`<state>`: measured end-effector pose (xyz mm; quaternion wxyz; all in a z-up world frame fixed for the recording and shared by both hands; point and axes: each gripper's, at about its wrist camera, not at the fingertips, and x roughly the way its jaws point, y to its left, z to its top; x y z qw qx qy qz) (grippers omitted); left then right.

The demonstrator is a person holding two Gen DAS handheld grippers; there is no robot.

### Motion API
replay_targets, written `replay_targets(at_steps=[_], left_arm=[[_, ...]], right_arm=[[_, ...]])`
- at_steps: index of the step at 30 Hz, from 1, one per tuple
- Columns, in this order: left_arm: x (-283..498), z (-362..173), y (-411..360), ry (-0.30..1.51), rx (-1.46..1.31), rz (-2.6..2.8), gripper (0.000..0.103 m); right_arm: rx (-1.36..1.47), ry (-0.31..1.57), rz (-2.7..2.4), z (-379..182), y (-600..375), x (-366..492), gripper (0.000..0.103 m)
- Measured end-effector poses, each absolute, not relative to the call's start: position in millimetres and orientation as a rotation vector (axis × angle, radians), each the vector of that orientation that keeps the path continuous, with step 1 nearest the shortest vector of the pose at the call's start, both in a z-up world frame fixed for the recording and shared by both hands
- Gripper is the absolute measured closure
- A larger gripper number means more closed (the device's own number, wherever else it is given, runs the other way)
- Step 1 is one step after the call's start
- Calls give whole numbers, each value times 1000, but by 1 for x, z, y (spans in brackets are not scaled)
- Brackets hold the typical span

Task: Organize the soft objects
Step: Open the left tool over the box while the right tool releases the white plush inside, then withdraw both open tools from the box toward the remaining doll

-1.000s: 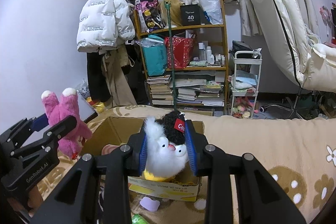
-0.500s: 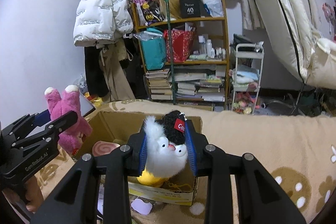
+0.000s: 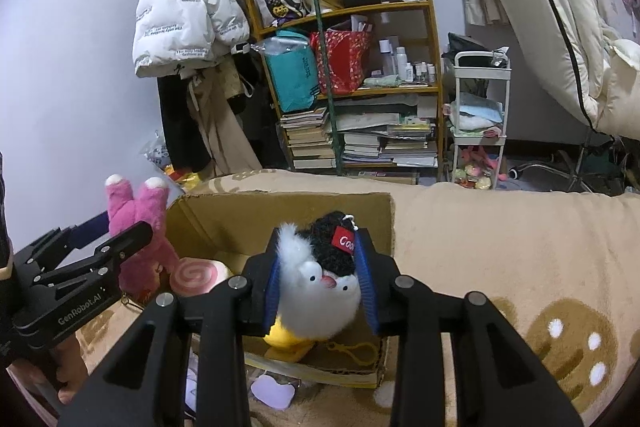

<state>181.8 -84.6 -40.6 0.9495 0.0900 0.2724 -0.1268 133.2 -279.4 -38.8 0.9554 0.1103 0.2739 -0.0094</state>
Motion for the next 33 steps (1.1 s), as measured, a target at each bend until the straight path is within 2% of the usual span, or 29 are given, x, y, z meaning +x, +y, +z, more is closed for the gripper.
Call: replay_targets(at_steps=[10, 13, 18, 23, 26, 28, 30, 33], left_arm=[[178, -39, -80, 556, 162, -272, 29], [178, -40, -79, 557, 157, -267, 28], [180, -41, -75, 580, 143, -255, 28], [175, -38, -72, 571, 154, -248, 22], [171, -35, -68, 572, 154, -254, 19], [169, -34, -66, 574, 159, -250, 10], [166, -34, -64, 570, 163, -242, 9], [163, -34, -60, 586, 159, -240, 9]], right_arm=[[246, 551, -9, -42, -281, 133, 66], [256, 559, -11, -44, -283, 133, 65], [268, 561, -19, -48, -285, 134, 43], [249, 535, -26, -44, -284, 130, 33], [238, 541, -34, -44, -284, 129, 31], [235, 547, -33, -44, -284, 128, 28], [225, 551, -48, -43, -282, 126, 13], [210, 524, -77, -39, -281, 119, 3]])
